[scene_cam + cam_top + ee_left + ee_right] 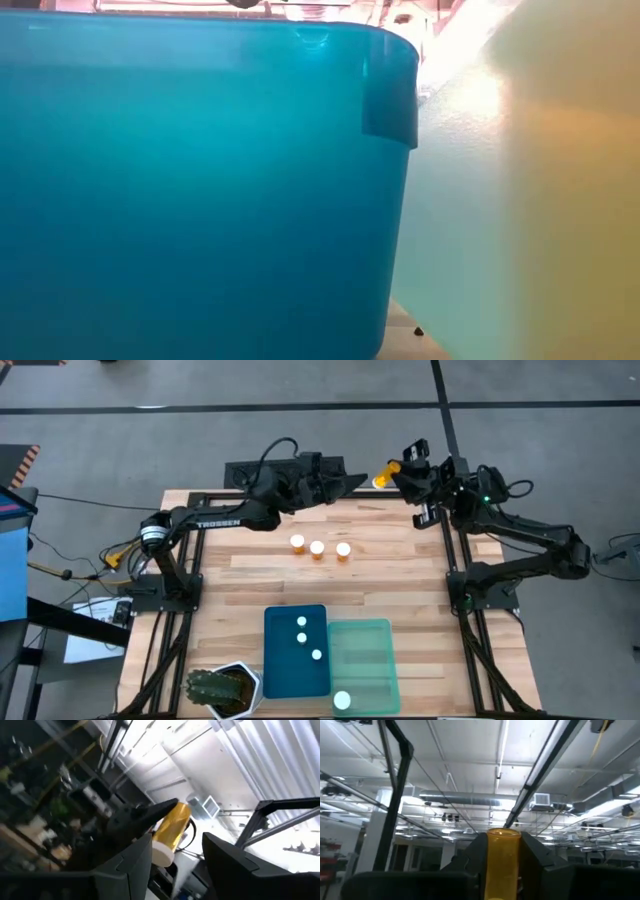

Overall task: Pick and place medicine bottles into bin by pill shape (circle, oval)
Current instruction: Put the small orange pill bottle into the blue bin

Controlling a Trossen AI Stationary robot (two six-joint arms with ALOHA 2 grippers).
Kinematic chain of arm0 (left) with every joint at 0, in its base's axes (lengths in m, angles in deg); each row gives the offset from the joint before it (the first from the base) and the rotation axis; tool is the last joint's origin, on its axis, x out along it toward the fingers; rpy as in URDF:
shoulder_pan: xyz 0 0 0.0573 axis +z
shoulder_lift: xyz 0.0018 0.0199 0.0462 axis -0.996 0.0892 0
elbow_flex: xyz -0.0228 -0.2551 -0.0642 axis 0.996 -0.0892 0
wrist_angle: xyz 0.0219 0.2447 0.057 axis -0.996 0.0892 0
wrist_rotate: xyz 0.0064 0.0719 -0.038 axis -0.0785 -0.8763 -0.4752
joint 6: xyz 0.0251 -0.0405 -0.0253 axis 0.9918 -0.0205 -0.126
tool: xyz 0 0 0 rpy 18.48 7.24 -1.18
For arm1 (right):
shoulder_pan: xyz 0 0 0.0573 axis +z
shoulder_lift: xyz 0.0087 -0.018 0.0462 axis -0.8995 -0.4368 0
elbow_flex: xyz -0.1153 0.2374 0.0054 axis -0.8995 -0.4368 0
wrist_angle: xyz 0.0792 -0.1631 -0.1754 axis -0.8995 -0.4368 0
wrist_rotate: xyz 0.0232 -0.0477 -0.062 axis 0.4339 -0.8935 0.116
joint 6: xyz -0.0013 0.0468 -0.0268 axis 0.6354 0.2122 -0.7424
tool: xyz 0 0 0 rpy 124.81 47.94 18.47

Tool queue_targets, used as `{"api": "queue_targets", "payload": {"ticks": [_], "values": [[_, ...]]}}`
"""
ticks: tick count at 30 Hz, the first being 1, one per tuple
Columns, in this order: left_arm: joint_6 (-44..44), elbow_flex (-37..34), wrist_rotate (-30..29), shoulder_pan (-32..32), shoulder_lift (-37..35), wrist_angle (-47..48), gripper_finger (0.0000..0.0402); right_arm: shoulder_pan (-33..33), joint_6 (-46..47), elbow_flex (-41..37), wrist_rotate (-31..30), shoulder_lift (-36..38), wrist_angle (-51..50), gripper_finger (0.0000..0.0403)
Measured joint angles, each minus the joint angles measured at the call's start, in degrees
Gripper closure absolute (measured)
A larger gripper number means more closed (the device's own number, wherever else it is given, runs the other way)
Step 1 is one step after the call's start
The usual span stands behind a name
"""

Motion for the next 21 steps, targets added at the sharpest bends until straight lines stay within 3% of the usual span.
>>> {"api": "queue_targets", "payload": {"ticks": [6, 11, 16, 21], "values": [[-10.65, 0.02, 6.43, 0.65, 0.15, 7.11, 0.0235, 0.08, 0.04, 0.0, 6.29, -0.19, -0.67, 0.0315], [-20.29, 0.02, 8.59, 0.63, 0.04, 6.79, 0.0235, -0.4, -1.05, 0.0, 14.01, -0.19, -0.73, 0.0315], [-26.3, 0.02, 8.5, 0.01, 0.04, 4.67, 0.0235, -0.4, -2.07, 0.0, 15.61, -0.19, -0.53, 0.0315], [-36.99, 0.02, 11.93, -1.67, 0.04, 4.71, 0.0235, -0.4, -6.22, 0.0, 21.64, -0.19, -0.13, 0.0315]]}}
